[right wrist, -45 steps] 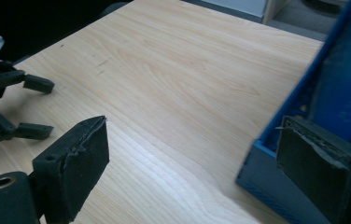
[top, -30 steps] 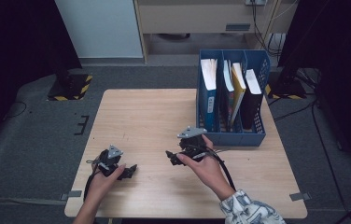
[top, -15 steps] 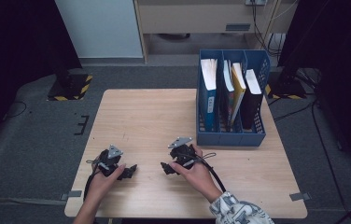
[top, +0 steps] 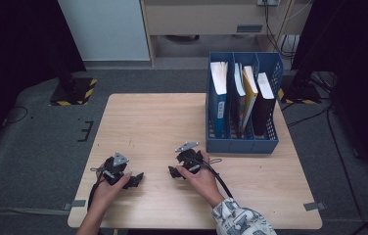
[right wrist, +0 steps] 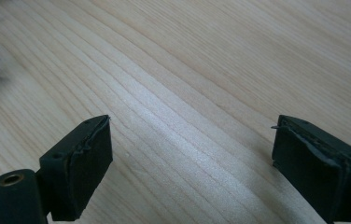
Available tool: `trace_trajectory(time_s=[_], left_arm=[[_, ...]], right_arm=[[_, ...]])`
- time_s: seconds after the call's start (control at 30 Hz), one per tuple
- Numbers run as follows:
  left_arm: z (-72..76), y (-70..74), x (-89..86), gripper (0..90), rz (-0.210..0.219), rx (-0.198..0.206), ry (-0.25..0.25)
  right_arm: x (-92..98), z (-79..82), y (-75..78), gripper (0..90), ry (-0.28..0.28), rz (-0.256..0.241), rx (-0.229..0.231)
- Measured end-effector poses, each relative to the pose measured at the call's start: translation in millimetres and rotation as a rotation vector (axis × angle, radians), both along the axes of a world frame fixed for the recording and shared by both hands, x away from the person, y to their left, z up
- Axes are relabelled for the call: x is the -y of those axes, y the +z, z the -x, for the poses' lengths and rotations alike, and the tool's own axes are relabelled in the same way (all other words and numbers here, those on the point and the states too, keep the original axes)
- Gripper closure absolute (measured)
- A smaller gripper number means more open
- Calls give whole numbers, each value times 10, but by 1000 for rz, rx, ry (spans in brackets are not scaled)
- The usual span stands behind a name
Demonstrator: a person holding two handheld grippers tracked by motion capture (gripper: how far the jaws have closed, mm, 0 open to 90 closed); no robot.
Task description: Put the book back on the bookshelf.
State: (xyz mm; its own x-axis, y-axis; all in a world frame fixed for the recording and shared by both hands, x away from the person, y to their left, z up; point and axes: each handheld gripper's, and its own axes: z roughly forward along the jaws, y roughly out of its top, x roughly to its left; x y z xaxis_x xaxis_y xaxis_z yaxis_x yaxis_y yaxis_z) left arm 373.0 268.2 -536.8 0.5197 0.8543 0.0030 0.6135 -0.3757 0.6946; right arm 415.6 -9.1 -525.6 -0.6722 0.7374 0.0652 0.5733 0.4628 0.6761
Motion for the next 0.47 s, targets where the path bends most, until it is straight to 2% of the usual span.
trace_trajectory(time_s=[0.1, 0.13, 0.23, 0.27, 0.33, 0.4, 0.47], left_arm=[[0, 0, 0, 0, 0, 1, 0], [-1, 0, 0, 0, 0, 0, -1], [-3, 0, 0, 0, 0, 0, -2], [-3, 0, 1, 0, 0, 0, -2], [-4, 0, 1, 0, 0, 1, -3], [-4, -1, 1, 0, 0, 1, -3], [-4, -1, 1, 0, 0, 1, -4]], right_arm=[[-6, -12, -30, 120, -13, 4, -1], [-15, -31, -69, 109, -28, 1, 18], [-26, -35, -84, 105, -42, -7, 30], [-51, -21, -123, 70, -45, 4, 68], [-54, -14, -137, 66, -36, 9, 81], [-86, 13, -136, 58, -72, 9, 74], [-90, 17, -137, 58, -80, 10, 75]])
